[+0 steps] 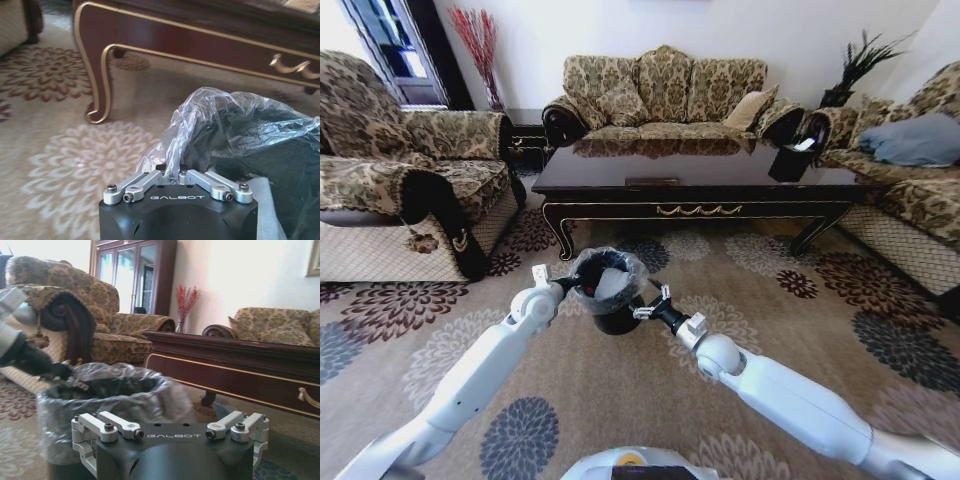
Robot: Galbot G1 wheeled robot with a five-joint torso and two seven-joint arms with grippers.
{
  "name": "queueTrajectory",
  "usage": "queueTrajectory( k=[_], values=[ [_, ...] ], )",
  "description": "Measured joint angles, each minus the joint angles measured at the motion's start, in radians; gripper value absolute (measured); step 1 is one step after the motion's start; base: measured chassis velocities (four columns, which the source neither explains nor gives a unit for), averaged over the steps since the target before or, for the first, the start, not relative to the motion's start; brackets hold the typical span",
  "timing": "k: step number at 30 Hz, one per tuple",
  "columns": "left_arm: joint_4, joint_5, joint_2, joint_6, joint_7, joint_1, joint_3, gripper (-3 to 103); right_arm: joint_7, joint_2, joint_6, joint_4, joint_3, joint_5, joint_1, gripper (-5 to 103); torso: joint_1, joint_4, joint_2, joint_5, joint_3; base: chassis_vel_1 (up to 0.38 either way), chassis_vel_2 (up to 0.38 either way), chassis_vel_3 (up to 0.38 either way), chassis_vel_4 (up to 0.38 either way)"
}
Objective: Move to the front of the table and pick up the trash from the floor, then place it into the trash bin.
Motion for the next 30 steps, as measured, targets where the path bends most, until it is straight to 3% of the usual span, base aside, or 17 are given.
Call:
queueTrajectory(
  k=[11, 22, 30],
  values=[
    [0.028, 0.014, 0.062, -0.023, -0.033, 0.080, -0.075, 4, 0.143, 0.020, -0.040, 0.004, 0.138, 0.149, -0.111, 100, 0.000, -0.0001, 0.000, 0.0001, 0.000, 0.000, 0.000, 0.000, 0.000],
    [0.059, 0.058, 0.053, -0.066, -0.031, 0.238, -0.201, 4, 0.277, 0.062, -0.069, -0.032, 0.214, 0.137, -0.190, 100, 0.000, 0.0003, 0.000, 0.0001, 0.000, 0.000, 0.000, 0.000, 0.000],
    [0.079, 0.096, 0.012, -0.104, -0.002, 0.278, -0.221, 4, 0.291, 0.058, -0.076, -0.022, 0.240, 0.127, -0.213, 100, 0.000, -0.0006, 0.000, 0.0001, 0.000, 0.000, 0.000, 0.000, 0.000]
  ],
)
